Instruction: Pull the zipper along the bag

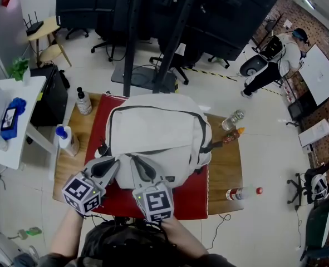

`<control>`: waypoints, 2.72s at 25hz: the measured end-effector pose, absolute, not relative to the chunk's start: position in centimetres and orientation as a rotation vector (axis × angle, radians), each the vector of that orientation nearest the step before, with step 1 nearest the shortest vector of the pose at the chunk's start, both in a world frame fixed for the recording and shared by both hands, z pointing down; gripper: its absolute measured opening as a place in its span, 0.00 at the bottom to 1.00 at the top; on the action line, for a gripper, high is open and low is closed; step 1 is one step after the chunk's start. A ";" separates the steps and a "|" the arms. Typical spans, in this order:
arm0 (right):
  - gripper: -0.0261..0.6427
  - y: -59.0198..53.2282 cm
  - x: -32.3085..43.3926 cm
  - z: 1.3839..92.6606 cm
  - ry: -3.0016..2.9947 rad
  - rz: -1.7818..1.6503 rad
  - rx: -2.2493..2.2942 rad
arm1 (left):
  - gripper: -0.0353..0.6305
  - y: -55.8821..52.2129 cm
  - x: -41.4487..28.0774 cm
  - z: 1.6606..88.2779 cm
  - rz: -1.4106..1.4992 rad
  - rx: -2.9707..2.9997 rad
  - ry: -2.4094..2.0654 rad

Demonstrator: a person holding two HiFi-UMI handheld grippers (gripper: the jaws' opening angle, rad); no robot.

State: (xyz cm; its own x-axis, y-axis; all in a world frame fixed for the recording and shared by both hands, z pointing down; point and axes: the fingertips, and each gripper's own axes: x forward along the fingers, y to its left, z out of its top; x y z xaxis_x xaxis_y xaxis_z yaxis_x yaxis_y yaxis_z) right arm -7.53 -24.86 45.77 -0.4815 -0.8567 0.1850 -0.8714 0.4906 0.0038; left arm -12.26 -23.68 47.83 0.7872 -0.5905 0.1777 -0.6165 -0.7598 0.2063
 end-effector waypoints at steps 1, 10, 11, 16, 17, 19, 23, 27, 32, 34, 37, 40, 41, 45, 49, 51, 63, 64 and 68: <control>0.14 -24.8 -7.2 45.7 -2.555 0.112 1.507 | 0.12 -23.7 -12.3 47.9 0.146 2.725 -0.935; 0.14 -24.7 -6.3 45.1 -2.420 -0.178 1.476 | 0.12 -23.1 -12.2 47.2 0.118 2.732 -0.951; 0.14 -24.6 -6.2 45.0 -2.415 -0.196 1.473 | 0.12 -23.0 -12.2 47.2 0.109 2.734 -0.950; 0.14 -24.1 -6.1 45.3 -2.411 -0.311 1.424 | 0.12 -22.3 -11.9 47.2 0.120 2.747 -0.958; 0.14 -24.1 -6.2 45.2 -2.404 -0.342 1.419 | 0.12 -22.3 -11.9 47.1 0.124 2.747 -0.957; 0.14 -24.2 -6.1 45.1 -2.375 -0.390 1.408 | 0.12 -22.3 -11.8 46.9 0.124 2.748 -0.952; 0.14 -24.2 -5.5 45.3 -2.354 -0.422 1.408 | 0.12 -22.0 -11.4 47.0 0.132 2.764 -0.946; 0.14 -24.3 -5.2 45.0 -2.328 -0.447 1.407 | 0.12 -21.8 -11.3 46.9 0.128 2.760 -0.940; 0.14 -24.3 -4.8 44.9 -2.296 -0.491 1.403 | 0.12 -21.6 -11.1 46.7 0.135 2.773 -0.932; 0.14 -24.3 -4.7 44.9 -2.288 -0.494 1.406 | 0.12 -21.6 -11.1 46.7 0.140 2.779 -0.929; 0.14 -24.3 -4.5 44.8 -2.286 -0.491 1.409 | 0.12 -21.5 -11.0 46.8 0.142 2.783 -0.929; 0.14 -24.2 -4.5 45.0 -2.291 -0.480 1.407 | 0.12 -21.4 -11.1 46.8 0.136 2.773 -0.932; 0.14 -24.1 -4.6 45.0 -2.298 -0.472 1.406 | 0.12 -21.4 -11.2 46.8 0.135 2.769 -0.936; 0.14 -23.3 -4.7 45.4 -2.352 -0.394 1.384 | 0.12 -21.6 -11.3 46.7 0.138 2.764 -0.956; 0.14 -22.8 -4.9 45.7 -2.369 -0.375 1.369 | 0.12 -21.5 -11.6 47.3 0.130 2.763 -0.960; 0.14 -22.6 -4.8 45.8 -2.352 -0.395 1.361 | 0.12 -21.2 -11.4 47.2 0.138 2.761 -0.962; 0.14 -22.0 -4.0 44.4 -2.445 -0.422 1.311 | 0.12 -21.0 -10.4 46.7 0.197 2.780 -1.014; 0.14 -21.9 -4.0 44.4 -2.453 -0.426 1.307 | 0.12 -21.1 -10.3 46.7 0.203 2.787 -1.018; 0.14 -21.5 -3.7 43.9 -2.460 -0.385 1.329 | 0.13 -21.2 -10.3 46.9 0.188 2.778 -1.050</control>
